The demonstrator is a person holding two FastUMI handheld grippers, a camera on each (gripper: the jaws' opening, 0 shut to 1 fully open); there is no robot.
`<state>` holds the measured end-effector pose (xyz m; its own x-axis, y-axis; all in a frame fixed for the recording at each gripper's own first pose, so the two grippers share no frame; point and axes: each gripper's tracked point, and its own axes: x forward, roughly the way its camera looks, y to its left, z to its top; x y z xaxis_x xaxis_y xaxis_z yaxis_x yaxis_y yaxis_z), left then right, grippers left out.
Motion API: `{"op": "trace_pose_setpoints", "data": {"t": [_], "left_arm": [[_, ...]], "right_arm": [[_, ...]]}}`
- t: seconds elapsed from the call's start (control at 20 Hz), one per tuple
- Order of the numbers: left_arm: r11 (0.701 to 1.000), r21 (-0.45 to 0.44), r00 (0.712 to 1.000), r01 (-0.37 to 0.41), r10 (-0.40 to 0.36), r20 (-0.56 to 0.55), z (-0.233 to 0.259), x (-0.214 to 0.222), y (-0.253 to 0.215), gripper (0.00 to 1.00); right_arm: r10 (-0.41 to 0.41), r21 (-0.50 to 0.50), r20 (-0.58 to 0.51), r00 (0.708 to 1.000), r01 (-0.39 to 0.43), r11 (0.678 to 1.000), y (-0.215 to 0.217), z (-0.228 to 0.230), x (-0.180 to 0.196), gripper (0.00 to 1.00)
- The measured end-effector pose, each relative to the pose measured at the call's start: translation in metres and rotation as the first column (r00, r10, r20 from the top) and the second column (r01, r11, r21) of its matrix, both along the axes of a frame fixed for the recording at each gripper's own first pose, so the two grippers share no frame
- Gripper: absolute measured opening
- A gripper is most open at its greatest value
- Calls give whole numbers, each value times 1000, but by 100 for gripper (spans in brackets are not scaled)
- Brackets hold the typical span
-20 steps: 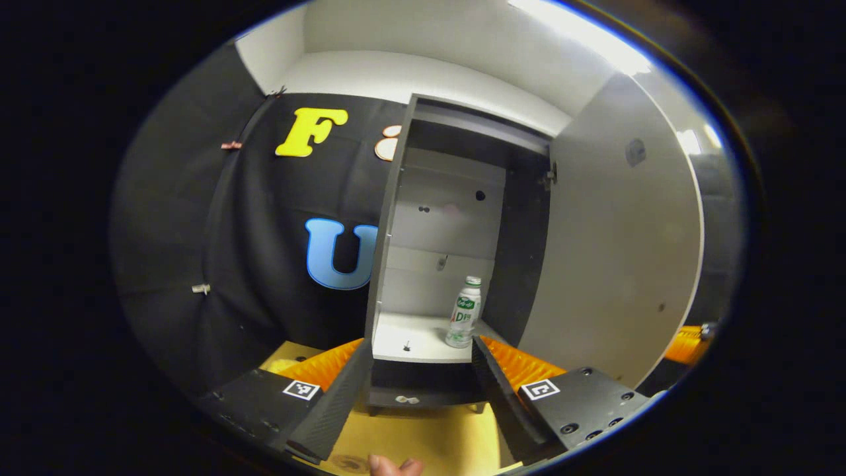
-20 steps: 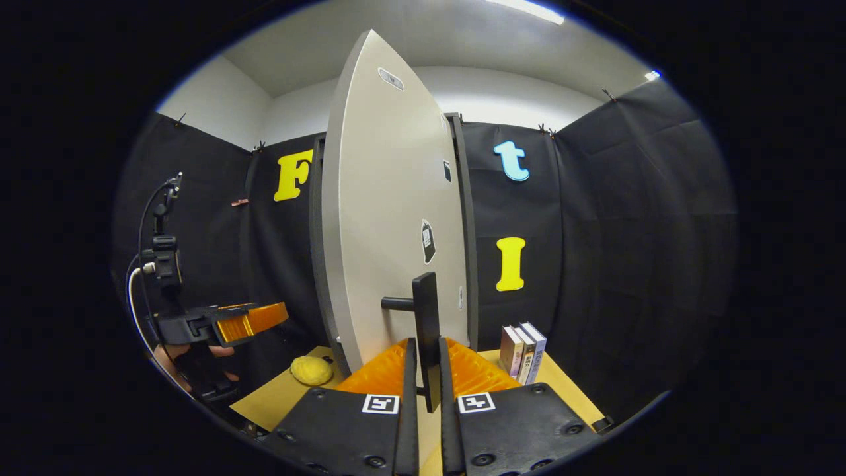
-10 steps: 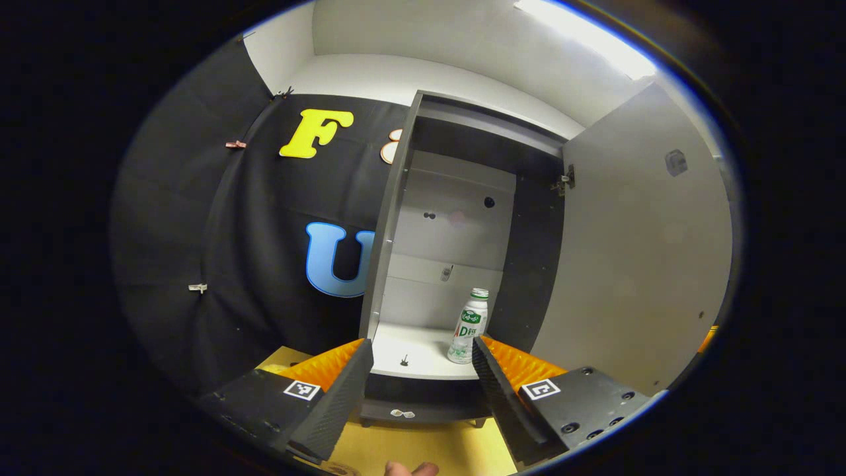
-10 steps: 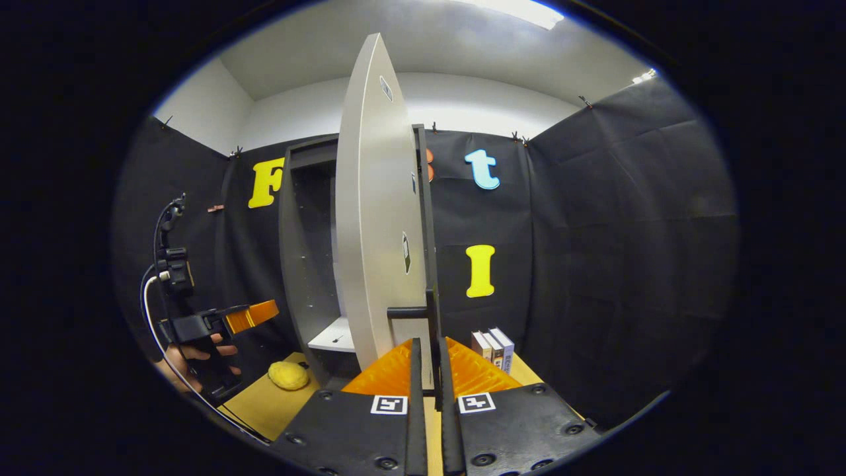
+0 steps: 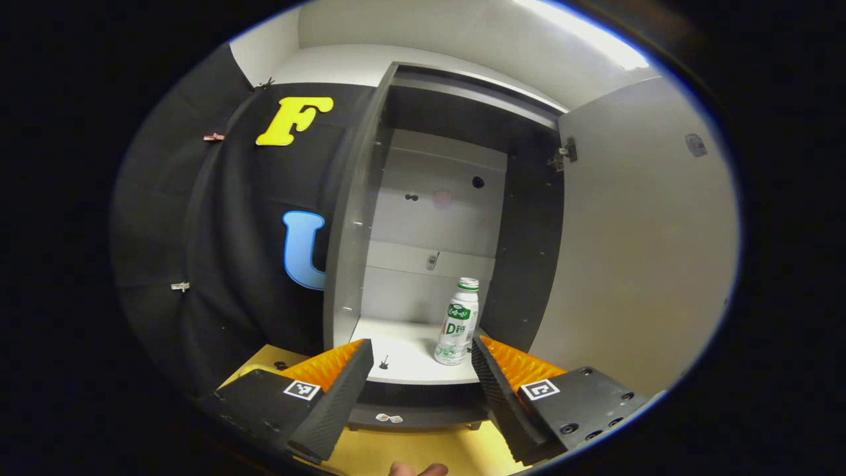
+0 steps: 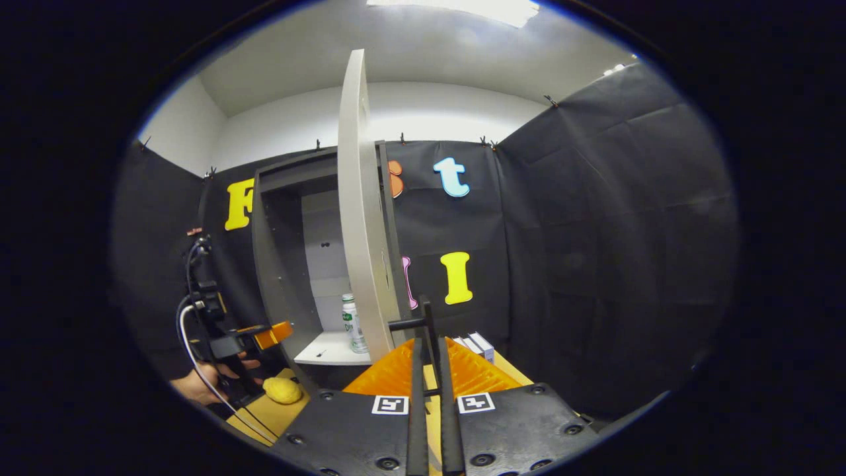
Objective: Open the cabinet door with the right hand, grasp the bottle in the cabinet with the left hand and place it on the coaster, then close the cabinet door with the right hand.
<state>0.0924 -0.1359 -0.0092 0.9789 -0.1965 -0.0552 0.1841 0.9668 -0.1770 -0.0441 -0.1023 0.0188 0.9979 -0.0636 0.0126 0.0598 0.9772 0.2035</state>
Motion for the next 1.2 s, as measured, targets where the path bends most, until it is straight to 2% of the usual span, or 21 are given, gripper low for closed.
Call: {"op": "trace_pose_setpoints", "data": {"t": [0.1, 0.15, 0.25, 0.3, 0.35, 0.4, 0.45, 0.55, 0.6, 0.65, 0.75, 0.85, 0.9, 0.95, 1.0, 1.05, 1.2], "left_arm": [[1000, 14, 1000, 25, -25, -7, -4, 18, -15, 94], [999, 26, 1000, 30, -30, -7, -5, 28, -22, 92], [998, 58, 999, 35, -35, -9, -11, 50, -34, 93], [997, 73, 999, 38, -37, -15, -14, 61, -40, 94], [996, 85, 999, 37, -36, -19, -19, 71, -44, 94], [995, 93, 999, 36, -34, -20, -21, 81, -49, 94], [995, 95, 999, 33, -31, -16, -25, 93, -55, 94], [995, 98, 1000, 30, -31, 0, -25, 113, -64, 94], [994, 108, 999, 32, -32, 4, -26, 124, -68, 92], [992, 122, 1000, 31, -31, 1, -29, 134, -73, 94], [990, 139, 1000, 27, -25, -16, -39, 155, -83, 94], [989, 142, 999, 29, -24, -34, -49, 175, -91, 94], [988, 151, 999, 23, -18, -37, -54, 185, -94, 94], [986, 166, 999, 20, -14, -38, -58, 195, -97, 94], [983, 180, 999, 20, -14, -39, -61, 203, -99, 94], [981, 192, 999, 24, -17, -39, -64, 212, -103, 94], [979, 201, 999, 21, -11, -49, -73, 232, -108, 94]], "right_arm": [[-35, -24, -3, 999, 35, 999, -9, 1, -1, 12], [-38, -20, -7, 999, 38, 999, -9, 3, -4, 12], [-36, 15, -11, 999, 36, 999, -5, 10, -10, 12], [-45, 29, -24, 999, 46, 999, -7, 8, -12, 19], [-43, 40, -41, 998, 45, 998, -8, 4, -16, 20], [-37, 50, -54, 998, 40, 998, -6, 2, -19, 14], [-34, 54, -62, 998, 37, 998, -4, 2, -23, 28], [-31, 35, -58, 998, 33, 999, 3, 3, -25, 34], [-31, 23, -55, 998, 33, 999, 5, 3, -30, 40], [-22, 14, -47, 999, 23, 1000, 9, 5, -30, 41], [0, 11, -35, 999, 0, 1000, 19, 9, -32, 60], [14, 19, -23, 1000, -14, 1000, 32, 15, -31, 86], [19, 21, -15, 1000, -18, 1000, 36, 17, -30, 95], [22, 17, 2, 1000, -22, 1000, 38, 21, -31, 95], [23, 12, 20, 1000, -23, 1000, 39, 25, -28, 100], [26, 7, 33, 999, -26, 1000, 43, 27, -28, 95], [31, -12, 45, 999, -30, 999, 48, 27, -27, 95]]}}
